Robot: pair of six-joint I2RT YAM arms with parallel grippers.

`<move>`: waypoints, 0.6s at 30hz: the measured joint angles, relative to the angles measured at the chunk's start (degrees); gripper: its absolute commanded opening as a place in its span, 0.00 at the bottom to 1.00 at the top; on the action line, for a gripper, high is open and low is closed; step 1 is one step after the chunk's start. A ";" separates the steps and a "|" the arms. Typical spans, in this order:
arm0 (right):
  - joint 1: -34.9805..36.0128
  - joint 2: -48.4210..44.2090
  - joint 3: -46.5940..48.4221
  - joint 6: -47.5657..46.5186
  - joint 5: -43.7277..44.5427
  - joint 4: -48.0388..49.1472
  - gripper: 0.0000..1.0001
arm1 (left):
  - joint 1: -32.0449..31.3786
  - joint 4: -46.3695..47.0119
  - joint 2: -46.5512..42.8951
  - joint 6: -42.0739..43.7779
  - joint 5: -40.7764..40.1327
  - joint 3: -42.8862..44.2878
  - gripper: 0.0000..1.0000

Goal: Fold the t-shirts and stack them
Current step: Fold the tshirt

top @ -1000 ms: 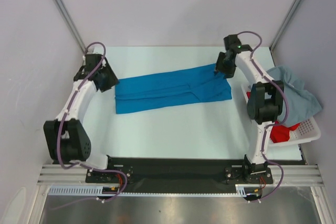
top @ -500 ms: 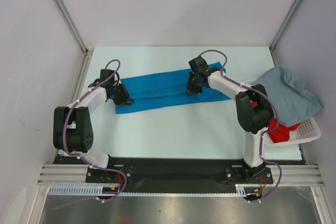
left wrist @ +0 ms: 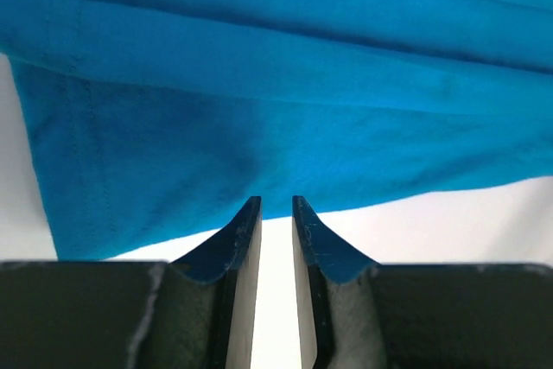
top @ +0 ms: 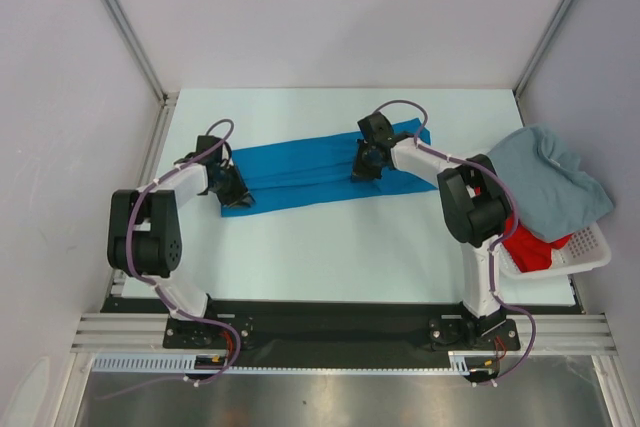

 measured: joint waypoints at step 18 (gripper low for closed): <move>-1.60 1.77 -2.82 0.02 0.20 9.09 0.00 | 0.87 -2.10 4.17 -4.55 -5.07 1.77 0.07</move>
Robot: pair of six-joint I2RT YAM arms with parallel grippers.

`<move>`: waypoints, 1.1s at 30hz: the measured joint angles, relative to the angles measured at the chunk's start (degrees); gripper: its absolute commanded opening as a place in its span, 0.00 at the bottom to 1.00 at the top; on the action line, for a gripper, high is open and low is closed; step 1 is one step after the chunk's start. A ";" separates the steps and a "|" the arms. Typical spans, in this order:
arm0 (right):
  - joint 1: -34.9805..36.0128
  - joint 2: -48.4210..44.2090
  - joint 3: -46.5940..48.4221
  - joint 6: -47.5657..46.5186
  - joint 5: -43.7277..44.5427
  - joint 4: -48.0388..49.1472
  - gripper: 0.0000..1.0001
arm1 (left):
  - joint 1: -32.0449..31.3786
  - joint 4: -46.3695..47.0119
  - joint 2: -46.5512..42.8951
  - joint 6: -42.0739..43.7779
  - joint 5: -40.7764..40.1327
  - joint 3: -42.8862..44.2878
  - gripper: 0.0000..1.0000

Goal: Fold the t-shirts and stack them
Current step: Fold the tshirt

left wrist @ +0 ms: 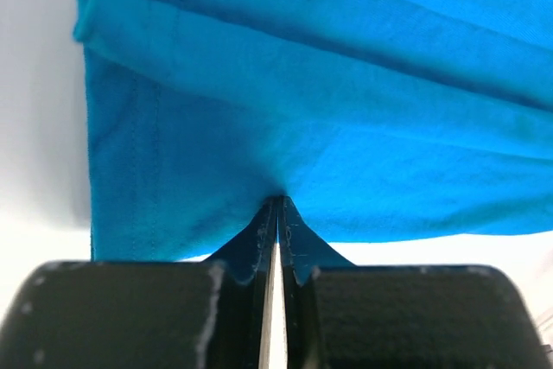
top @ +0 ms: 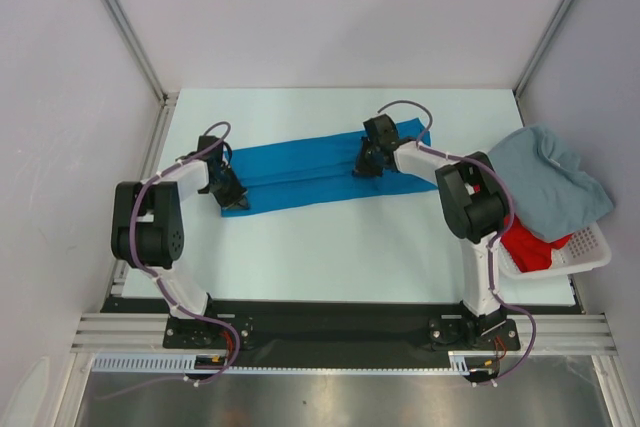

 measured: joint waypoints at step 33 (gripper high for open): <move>-2.01 -2.58 5.97 -4.81 -1.70 -10.62 0.05 | 0.15 -0.48 0.24 4.39 1.42 6.23 0.15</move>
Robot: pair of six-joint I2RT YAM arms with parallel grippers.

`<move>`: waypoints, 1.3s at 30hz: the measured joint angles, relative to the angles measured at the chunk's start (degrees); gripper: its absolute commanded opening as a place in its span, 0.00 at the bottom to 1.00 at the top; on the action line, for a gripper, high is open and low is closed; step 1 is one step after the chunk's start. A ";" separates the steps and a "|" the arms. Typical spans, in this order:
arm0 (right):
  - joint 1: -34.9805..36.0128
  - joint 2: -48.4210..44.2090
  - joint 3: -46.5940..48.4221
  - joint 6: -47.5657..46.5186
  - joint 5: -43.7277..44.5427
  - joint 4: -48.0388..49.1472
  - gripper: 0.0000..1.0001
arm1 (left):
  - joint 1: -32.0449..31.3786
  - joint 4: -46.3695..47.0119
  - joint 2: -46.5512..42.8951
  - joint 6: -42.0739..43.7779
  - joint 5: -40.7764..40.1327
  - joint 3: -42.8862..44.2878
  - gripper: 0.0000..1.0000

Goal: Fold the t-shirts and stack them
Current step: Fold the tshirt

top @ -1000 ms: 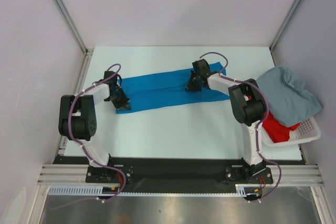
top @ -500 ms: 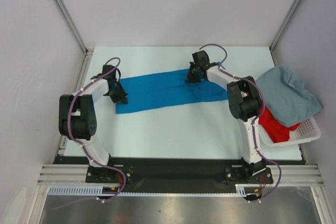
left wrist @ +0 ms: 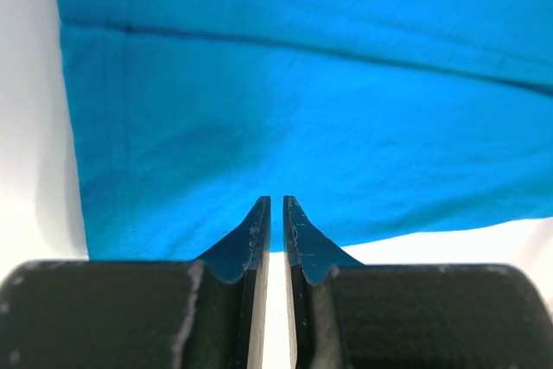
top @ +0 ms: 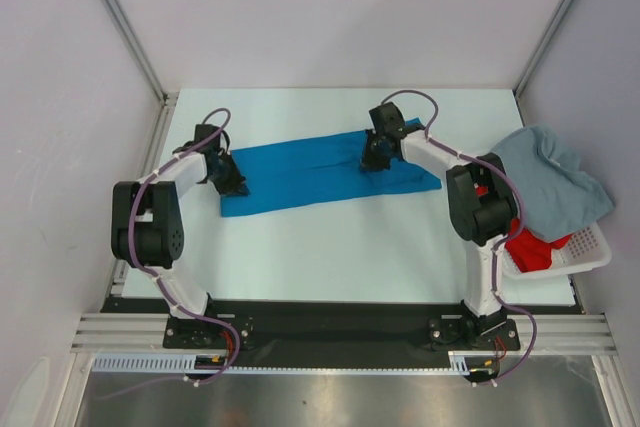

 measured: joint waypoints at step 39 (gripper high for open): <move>-5.25 -11.19 -8.68 -0.76 3.26 -7.50 0.47 | 0.17 -1.44 -4.33 0.31 0.33 -5.68 0.31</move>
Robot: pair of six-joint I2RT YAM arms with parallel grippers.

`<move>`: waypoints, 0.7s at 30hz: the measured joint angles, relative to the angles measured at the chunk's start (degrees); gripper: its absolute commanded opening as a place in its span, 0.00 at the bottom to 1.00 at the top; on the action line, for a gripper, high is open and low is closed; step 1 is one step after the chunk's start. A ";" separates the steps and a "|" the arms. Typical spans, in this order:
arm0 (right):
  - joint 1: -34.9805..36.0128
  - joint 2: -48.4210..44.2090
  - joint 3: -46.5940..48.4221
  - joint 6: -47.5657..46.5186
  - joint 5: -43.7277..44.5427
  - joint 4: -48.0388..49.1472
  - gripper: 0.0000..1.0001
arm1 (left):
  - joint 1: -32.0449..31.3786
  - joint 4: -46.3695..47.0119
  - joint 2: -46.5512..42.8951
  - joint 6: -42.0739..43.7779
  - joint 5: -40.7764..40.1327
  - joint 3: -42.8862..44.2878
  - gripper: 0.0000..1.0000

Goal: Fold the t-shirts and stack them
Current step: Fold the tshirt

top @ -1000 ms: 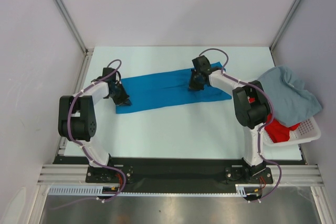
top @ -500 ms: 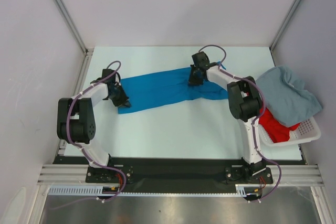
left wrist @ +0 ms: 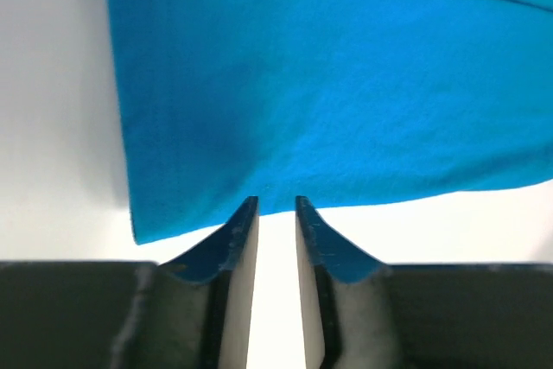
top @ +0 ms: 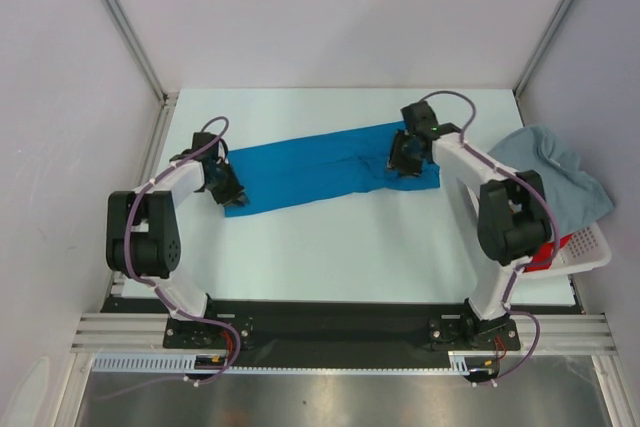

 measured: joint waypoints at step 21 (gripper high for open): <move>-6.03 -4.17 -9.75 23.78 25.29 -1.64 0.43 | 1.44 -1.29 -8.44 1.01 -0.87 -0.98 0.37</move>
